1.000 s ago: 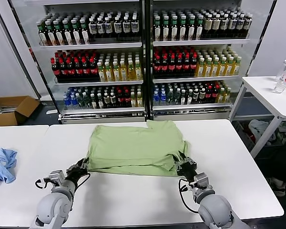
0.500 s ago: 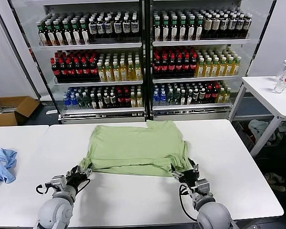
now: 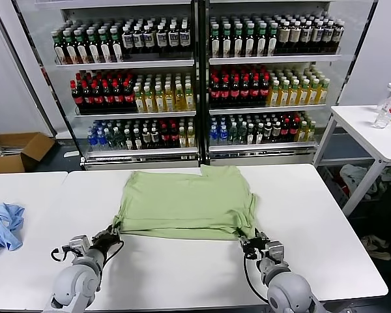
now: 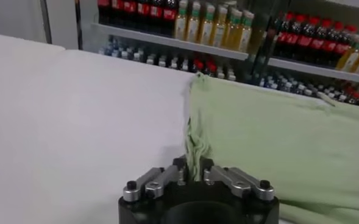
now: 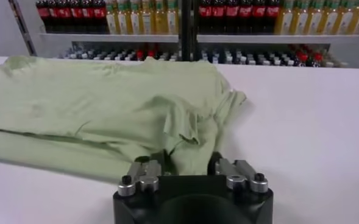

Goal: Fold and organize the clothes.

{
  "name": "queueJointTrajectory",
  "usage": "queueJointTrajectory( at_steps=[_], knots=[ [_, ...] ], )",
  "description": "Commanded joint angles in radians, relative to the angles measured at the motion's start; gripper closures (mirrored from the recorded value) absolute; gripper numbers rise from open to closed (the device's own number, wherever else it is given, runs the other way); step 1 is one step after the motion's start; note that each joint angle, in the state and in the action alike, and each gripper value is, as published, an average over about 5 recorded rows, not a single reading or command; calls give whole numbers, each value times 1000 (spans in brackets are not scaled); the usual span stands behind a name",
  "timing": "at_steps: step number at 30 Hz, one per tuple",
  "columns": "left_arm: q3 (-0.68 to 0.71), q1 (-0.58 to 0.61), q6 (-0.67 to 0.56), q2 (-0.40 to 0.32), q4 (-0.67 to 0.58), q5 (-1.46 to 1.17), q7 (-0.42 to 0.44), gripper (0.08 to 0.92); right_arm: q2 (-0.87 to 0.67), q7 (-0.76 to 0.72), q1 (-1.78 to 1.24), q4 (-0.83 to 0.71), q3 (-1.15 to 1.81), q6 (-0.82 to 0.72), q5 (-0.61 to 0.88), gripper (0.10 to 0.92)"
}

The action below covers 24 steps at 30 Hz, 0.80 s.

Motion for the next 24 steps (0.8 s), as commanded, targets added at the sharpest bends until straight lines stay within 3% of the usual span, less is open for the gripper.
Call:
queueJointTrajectory(
  at_steps=[1, 7, 12, 17, 20, 24],
  knots=[
    [-24, 73, 37, 4, -87, -141, -8, 882, -73, -36, -48, 65, 8, -42, 26, 735],
    [-66, 263, 42, -18, -294, -143, -24, 890, -166, -92, -198, 212, 74, -37, -10, 859],
    [-99, 471, 45, -63, -488, -95, -34, 890, -241, -144, -405, 331, 171, -2, -163, 862],
    [-129, 664, 51, -96, -599, -41, -44, 891, -282, -160, -533, 403, 261, 37, -277, 862],
    [-148, 705, 52, -116, -632, 17, -42, 891, -259, -139, -536, 421, 290, 43, -276, 854],
    [-209, 660, 58, -124, -658, 57, -47, 870, -240, -107, -472, 418, 314, 88, -243, 763]
  ],
)
